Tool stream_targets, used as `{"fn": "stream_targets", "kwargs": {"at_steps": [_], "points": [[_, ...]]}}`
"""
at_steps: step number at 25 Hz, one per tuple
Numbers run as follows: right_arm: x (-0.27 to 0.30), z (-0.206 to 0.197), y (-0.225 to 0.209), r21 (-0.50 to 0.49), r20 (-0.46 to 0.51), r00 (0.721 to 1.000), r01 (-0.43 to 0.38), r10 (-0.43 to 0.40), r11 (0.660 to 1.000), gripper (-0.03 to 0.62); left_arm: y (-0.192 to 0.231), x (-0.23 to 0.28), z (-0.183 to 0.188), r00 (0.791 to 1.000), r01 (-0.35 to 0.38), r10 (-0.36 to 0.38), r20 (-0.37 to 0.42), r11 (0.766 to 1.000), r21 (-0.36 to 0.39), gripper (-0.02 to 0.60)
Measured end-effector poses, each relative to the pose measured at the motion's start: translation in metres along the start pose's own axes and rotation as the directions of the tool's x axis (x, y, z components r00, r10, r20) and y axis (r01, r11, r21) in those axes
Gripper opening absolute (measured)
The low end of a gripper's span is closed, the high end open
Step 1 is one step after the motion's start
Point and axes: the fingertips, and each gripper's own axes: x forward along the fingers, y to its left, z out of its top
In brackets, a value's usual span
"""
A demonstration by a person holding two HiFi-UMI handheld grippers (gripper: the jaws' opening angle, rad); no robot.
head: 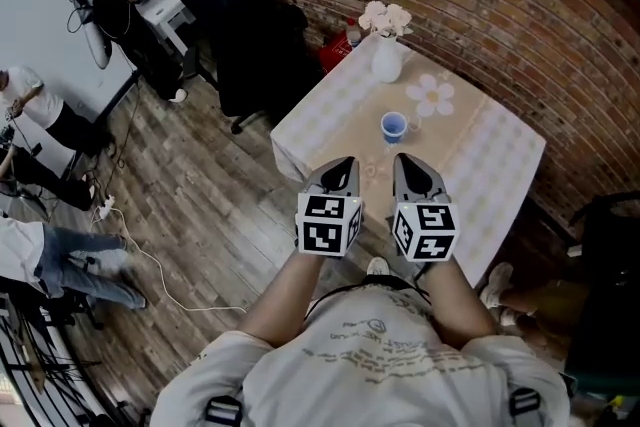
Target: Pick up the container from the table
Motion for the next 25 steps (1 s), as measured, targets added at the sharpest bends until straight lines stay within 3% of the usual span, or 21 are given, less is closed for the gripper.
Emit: {"fn": "stream_targets", "kwargs": {"at_steps": [6,17,25], "points": [[0.039,0.012,-0.039,-0.004,-0.034,0.999,-0.026,0.026,1.0,-0.008,0.0,0.044,0.028,1.0,-0.023,0.023,0.0,1.0,-0.017,0.003],[0.065,-0.005,-0.06,-0.045,-0.098,0.995,-0.039,0.034,0.998,-0.008,0.005,0.087,0.022,0.999,-0.022,0.02,-0.05,0.999,-0.045,0.003],[0.099,-0.023,-0.075,-0.016,-0.148,0.989,-0.019,0.016,1.0,-0.008,0.02,0.121,0.012,0.996,0.008,-0.013,-0.094,0.999,-0.054,0.003]]}}
